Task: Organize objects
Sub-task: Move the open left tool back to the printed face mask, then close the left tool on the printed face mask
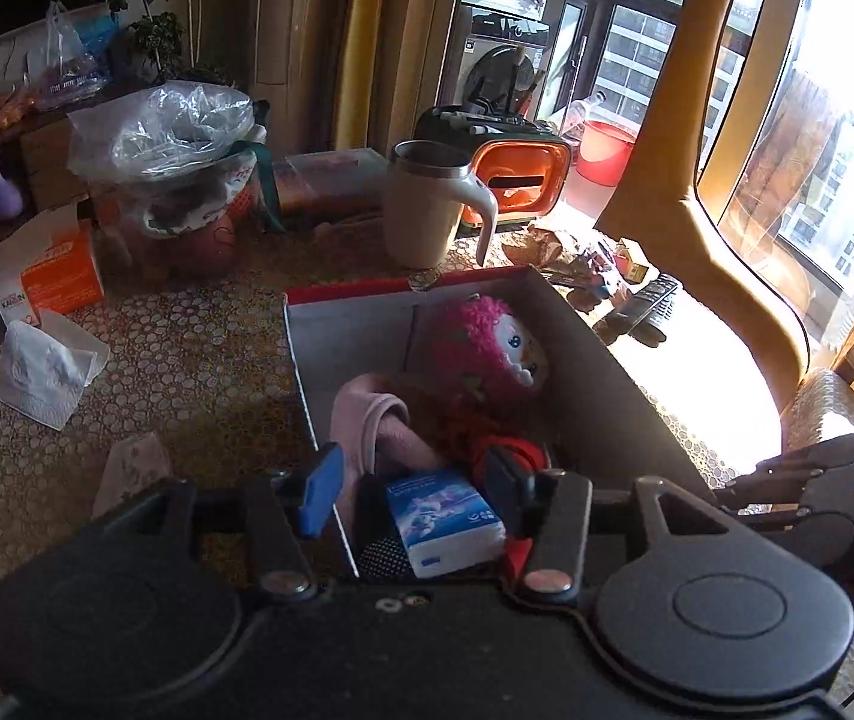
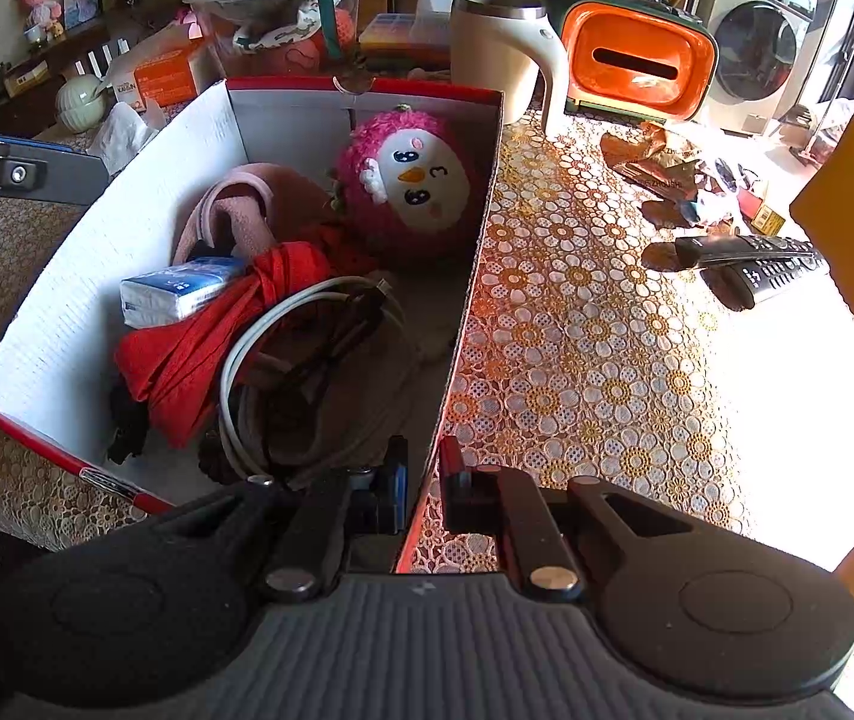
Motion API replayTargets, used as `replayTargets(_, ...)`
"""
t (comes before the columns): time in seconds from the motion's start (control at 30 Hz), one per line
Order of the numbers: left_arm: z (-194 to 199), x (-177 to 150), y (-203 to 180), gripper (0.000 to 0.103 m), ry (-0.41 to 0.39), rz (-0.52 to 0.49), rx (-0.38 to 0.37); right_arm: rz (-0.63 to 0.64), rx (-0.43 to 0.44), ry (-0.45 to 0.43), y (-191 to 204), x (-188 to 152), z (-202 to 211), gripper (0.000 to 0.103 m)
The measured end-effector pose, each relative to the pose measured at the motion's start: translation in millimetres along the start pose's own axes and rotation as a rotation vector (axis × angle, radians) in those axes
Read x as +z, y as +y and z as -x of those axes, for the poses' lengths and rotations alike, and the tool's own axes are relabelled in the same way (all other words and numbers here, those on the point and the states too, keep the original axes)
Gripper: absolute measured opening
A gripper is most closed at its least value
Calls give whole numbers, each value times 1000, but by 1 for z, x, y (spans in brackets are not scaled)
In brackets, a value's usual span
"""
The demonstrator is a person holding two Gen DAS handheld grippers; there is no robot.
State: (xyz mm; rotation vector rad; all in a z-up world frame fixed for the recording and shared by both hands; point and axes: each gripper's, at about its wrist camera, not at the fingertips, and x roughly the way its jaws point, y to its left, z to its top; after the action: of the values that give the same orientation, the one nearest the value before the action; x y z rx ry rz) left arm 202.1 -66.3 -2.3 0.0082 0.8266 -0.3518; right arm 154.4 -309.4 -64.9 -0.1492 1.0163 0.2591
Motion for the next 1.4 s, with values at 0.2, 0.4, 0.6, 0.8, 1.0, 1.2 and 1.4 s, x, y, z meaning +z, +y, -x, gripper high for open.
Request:
replayTargets(0.2, 15, -2, 47, 65, -14, 45, 75, 0, 0, 2, 0, 0, 0, 10)
replayTargets(0.4, 9, -6, 80, 91, -29, 82, 122, 4, -3, 13, 1, 1, 0, 10)
replayTargets(0.6, -22, -15, 110, 101, 2, 138, 170, -2, 1, 25, 0, 3, -1, 10)
replayTargets(0.8, -57, -30, 137, 101, 48, 163, 222, -15, 10, 36, -2, 4, -2, 10)
replayTargets(1.0, -87, -37, 146, 101, 72, 145, 253, -28, 12, 44, -2, 5, -4, 10)
replayTargets(1.2, -113, -43, 146, 101, 102, 128, 263, -39, 11, 64, -1, 2, -10, 10)
replayTargets(1.4, -124, -45, 151, 101, 113, 135, 270, -48, 17, 71, -3, 1, -11, 10)
